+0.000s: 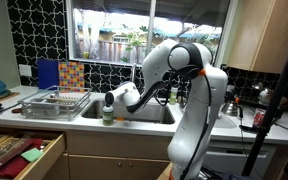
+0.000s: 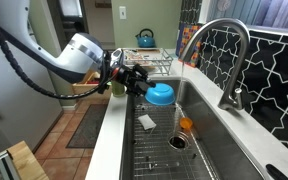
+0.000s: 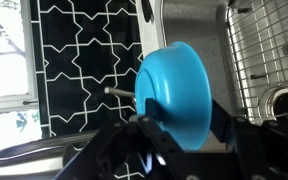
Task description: Move the blue bowl to the left and open the faucet then place the blue bowl under the running faucet and set it back down on the counter
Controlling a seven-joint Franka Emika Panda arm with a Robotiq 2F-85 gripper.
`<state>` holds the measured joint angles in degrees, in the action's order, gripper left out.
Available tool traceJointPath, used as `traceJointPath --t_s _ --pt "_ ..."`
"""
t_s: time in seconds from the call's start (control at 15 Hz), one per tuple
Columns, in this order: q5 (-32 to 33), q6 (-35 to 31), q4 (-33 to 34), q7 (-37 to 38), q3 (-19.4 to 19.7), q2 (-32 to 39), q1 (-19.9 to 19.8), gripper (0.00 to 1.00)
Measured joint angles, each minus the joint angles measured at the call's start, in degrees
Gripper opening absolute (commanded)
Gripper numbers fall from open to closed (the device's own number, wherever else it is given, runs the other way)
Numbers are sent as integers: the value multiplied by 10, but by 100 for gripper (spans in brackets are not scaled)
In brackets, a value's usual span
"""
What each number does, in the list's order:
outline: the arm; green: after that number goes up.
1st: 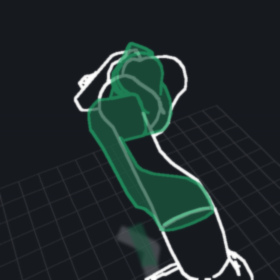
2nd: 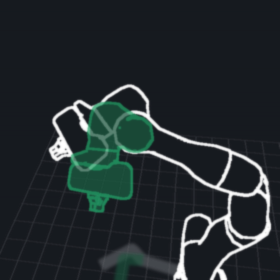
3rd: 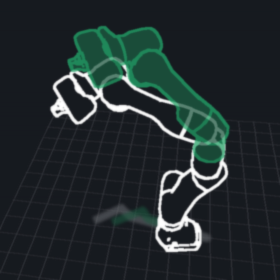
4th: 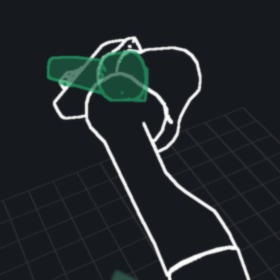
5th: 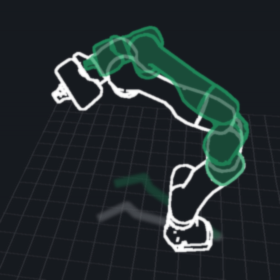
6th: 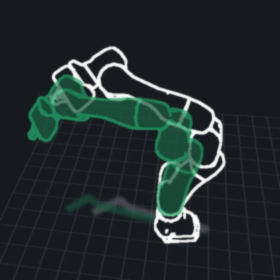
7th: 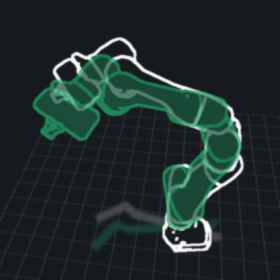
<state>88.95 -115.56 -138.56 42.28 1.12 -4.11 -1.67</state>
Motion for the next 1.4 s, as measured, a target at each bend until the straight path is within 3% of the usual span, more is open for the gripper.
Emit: traceJointPath --t_s 0.6,1.4 --pt "42 6 124 26 1 129 0 28" --pt "61 6 134 26 -3 142 1 28"
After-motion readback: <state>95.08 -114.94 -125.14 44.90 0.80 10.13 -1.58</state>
